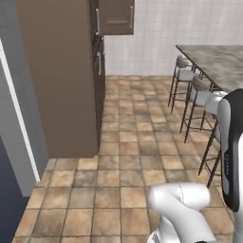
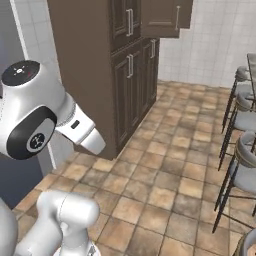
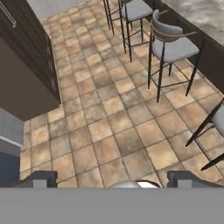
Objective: There is a tray on the dining counter. Grab the cup, mug, and pitcher and place them on the tray. The pitcher may be placed next to the tray if it cannot fit the tray.
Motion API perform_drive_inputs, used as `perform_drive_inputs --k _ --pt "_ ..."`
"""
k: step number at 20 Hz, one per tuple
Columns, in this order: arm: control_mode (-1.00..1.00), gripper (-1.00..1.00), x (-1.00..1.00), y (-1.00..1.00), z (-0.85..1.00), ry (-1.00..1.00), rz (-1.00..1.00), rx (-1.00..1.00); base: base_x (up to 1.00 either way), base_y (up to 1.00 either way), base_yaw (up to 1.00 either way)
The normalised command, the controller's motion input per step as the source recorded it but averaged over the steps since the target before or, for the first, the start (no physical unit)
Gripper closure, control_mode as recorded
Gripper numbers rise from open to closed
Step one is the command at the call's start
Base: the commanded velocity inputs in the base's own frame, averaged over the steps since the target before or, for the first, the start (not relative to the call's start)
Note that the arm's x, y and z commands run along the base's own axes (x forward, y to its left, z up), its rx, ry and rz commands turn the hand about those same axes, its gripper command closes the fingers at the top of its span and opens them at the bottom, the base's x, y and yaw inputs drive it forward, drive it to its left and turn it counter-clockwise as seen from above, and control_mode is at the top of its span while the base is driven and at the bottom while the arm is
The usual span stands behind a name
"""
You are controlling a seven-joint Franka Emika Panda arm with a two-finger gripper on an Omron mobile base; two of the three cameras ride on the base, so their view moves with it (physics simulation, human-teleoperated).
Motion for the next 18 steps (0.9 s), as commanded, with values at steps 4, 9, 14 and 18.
perform_drive_inputs --k 4,9,14,18 --pt "1.0 -1.0 0.0 0.0 0.0 0.0 0.0 0.0 1.0 -0.4 0.17" --pt "1.0 -1.0 0.0 0.0 0.0 0.0 0.0 0.0 1.0 -0.55 0.13" --pt "1.0 -1.0 0.0 0.0 0.0 0.0 0.0 0.0 0.99 -0.89 0.13" --pt "1.0 -1.0 0.0 0.0 0.0 0.0 0.0 0.0 1.0 -0.64 0.14"
